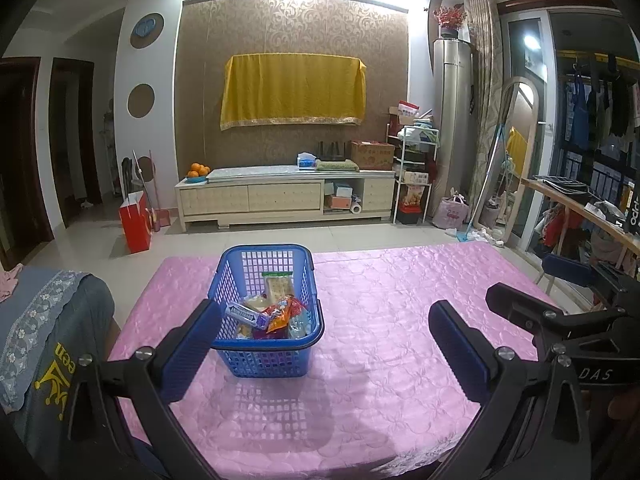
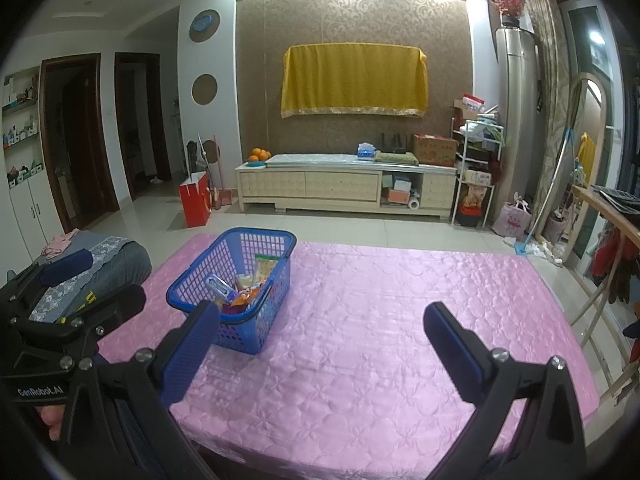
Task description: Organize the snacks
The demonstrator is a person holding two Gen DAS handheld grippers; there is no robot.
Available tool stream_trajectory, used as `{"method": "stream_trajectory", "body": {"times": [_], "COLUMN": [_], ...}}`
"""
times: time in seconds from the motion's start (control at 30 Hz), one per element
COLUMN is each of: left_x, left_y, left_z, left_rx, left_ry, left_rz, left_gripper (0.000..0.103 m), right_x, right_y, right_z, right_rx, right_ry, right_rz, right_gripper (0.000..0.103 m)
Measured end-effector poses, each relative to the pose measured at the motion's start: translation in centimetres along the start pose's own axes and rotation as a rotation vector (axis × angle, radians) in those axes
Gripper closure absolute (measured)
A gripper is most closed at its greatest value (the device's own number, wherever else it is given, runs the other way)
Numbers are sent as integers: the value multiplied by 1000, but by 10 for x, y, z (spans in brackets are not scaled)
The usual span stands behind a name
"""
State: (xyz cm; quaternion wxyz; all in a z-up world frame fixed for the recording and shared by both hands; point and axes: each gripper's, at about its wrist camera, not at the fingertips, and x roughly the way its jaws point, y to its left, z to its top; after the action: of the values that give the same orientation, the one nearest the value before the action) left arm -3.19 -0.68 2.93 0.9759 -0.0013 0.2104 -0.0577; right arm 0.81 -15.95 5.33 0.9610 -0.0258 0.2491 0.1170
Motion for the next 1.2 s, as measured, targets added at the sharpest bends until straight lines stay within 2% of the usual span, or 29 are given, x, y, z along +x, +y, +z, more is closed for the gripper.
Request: {"method": "stream_trajectory", "body": {"times": [1.2], "left_x": [1], "left_y": [-8], "left_z": [-4], "left_rx": [-8], "left_ry": [13], "left_rz": [15], "left_gripper": [1], "right_x": [-1], "right_y": [0], "right_z": [-4], "right_rx": [0], "right_ry": [0], "right_rz": [1], "right_gripper": [0]}}
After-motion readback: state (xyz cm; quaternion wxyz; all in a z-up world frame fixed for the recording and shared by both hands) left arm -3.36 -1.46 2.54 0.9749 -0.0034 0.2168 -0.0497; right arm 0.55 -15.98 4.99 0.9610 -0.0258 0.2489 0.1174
